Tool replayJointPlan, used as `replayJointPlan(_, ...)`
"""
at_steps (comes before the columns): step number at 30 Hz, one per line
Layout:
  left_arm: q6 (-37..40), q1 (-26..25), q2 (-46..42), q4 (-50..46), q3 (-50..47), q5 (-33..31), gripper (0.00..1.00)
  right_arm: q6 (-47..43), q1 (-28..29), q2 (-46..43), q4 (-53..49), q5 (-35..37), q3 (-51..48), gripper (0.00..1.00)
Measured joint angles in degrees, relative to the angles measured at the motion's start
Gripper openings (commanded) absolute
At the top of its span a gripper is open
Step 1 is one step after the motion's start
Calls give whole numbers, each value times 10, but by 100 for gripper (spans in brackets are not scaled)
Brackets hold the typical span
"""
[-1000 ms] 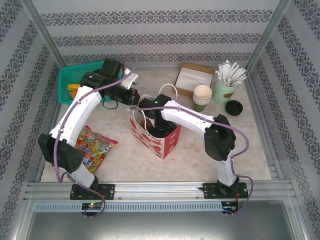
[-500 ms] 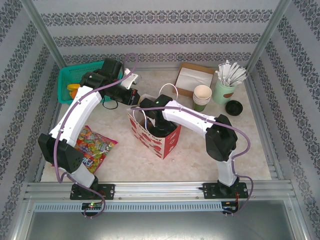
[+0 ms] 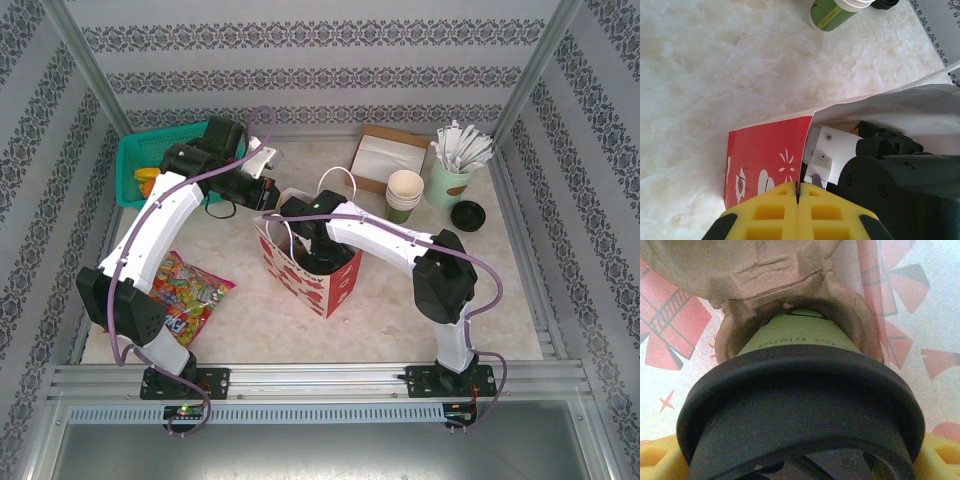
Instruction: Pack the takeout coffee
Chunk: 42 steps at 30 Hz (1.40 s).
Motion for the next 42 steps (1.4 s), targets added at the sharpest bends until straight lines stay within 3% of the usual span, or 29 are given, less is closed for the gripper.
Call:
replayJointPlan(16, 0, 0, 0, 0, 0, 0, 0, 12, 0, -2, -16, 6, 30, 83)
replayJointPlan(17, 0, 0, 0, 0, 0, 0, 0, 13, 0, -2, -20, 8, 34, 84)
replayJointPlan(18, 0, 0, 0, 0, 0, 0, 0, 14, 0, -2, -23, 9, 37, 97)
replayJointPlan(19, 0, 0, 0, 1, 0, 0, 0, 14, 0, -2, -26, 10, 42, 98)
replayJointPlan(42, 0, 0, 0, 5, 0, 0, 0, 15, 0, -35, -49, 20, 96, 98)
